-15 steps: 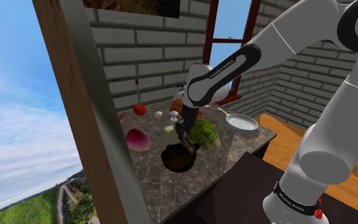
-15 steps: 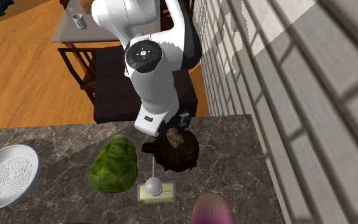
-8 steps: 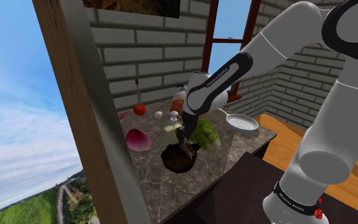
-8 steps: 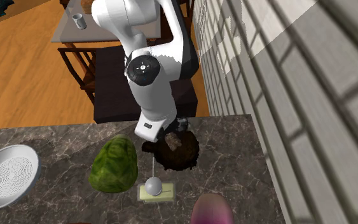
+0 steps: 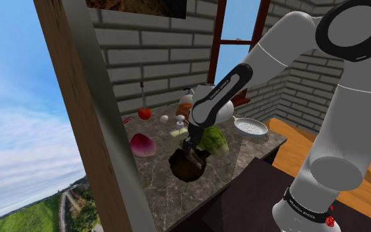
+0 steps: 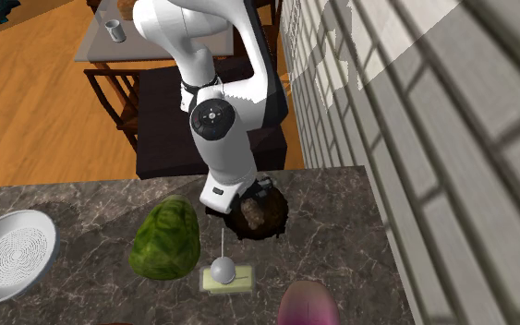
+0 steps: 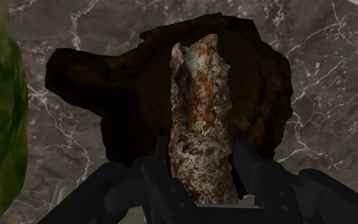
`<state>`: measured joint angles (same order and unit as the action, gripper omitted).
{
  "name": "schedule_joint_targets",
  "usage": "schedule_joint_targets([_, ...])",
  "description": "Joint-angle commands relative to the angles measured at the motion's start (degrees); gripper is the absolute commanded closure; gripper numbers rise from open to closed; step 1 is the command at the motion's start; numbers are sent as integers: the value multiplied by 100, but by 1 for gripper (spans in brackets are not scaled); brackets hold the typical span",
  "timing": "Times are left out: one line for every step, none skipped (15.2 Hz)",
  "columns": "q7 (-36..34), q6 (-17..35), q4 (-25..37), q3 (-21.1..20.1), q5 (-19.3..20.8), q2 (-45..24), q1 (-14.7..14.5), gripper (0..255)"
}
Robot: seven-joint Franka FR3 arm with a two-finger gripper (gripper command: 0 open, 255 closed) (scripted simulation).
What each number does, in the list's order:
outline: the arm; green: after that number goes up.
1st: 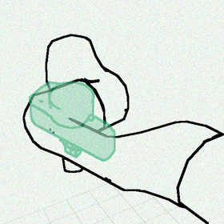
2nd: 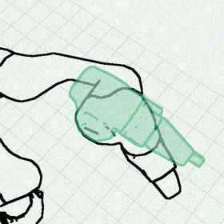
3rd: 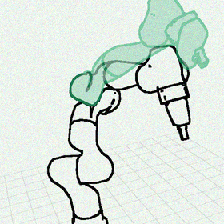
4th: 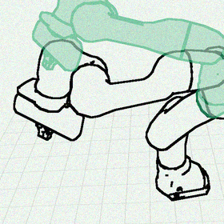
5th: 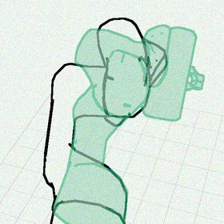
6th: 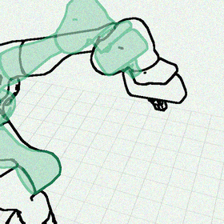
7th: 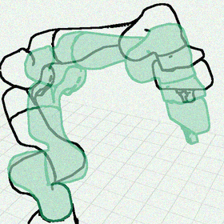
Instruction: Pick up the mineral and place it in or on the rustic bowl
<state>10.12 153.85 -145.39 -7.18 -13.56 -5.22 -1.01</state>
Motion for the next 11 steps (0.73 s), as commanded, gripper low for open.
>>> schedule_joint_targets([6, 23, 1, 0, -4, -21, 1, 255])
schedule_joint_targets([6, 23, 1, 0, -4, -21, 1, 255])
schedule_joint_targets([6, 23, 1, 0, -4, -21, 1, 255])
schedule_joint_targets([6, 23, 1, 0, -4, -21, 1, 255])
schedule_joint_targets([6, 23, 1, 0, -4, -21, 1, 255])
schedule_joint_targets([6, 22, 1, 0, -3, -20, 1, 255])
schedule_joint_targets([6, 22, 1, 0, -3, -20, 1, 0])
schedule_joint_targets([6, 22, 1, 0, -3, -20, 1, 0])
schedule_joint_targets([6, 22, 1, 0, -3, -20, 1, 0])
schedule_joint_targets([6, 22, 1, 0, -3, -20, 1, 0])
schedule_joint_targets([6, 22, 1, 0, -3, -20, 1, 0])
